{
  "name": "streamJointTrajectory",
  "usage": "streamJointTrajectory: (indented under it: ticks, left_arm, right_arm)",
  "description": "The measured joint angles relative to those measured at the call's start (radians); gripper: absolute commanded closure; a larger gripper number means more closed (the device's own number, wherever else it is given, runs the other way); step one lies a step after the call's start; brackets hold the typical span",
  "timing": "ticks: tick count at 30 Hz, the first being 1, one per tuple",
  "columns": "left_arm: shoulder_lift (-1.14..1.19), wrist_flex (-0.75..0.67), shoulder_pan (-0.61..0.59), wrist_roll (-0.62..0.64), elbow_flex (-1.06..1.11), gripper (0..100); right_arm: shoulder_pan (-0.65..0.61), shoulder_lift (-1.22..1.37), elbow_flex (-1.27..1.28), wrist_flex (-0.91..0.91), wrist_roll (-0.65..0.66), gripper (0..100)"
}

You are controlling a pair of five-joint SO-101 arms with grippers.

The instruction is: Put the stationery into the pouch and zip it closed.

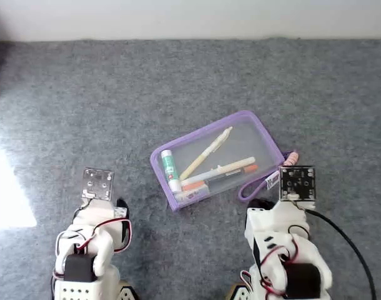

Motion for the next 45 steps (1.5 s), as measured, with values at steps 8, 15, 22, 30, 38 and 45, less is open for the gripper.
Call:
streamJointTrajectory:
  ticks: [8,15,22,30,38,45]
  left_arm:
    - [0.0,-0.006,0.002,0.0,0.011,93]
    - [0.0,0.017,0.0,0.0,0.011,93]
    - [0.0,0.017,0.005,0.002,0.011,93]
    - [0.0,0.017,0.006,0.002,0.011,93]
    - [0.0,0.017,0.006,0.002,0.011,93]
    - [0.0,0.017,0.006,0.002,0.011,93]
  right_arm:
    - [0.002,-0.064,0.253,-0.048,0.0,99.0]
    - [0.002,-0.072,0.388,-0.095,0.0,99.0]
    - [0.002,-0.074,0.394,-0.103,0.0,99.0]
    - [0.0,-0.074,0.394,-0.104,0.0,99.0]
    - [0.0,-0.074,0.394,-0.104,0.0,99.0]
    - [0.0,-0.074,0.394,-0.104,0.0,99.0]
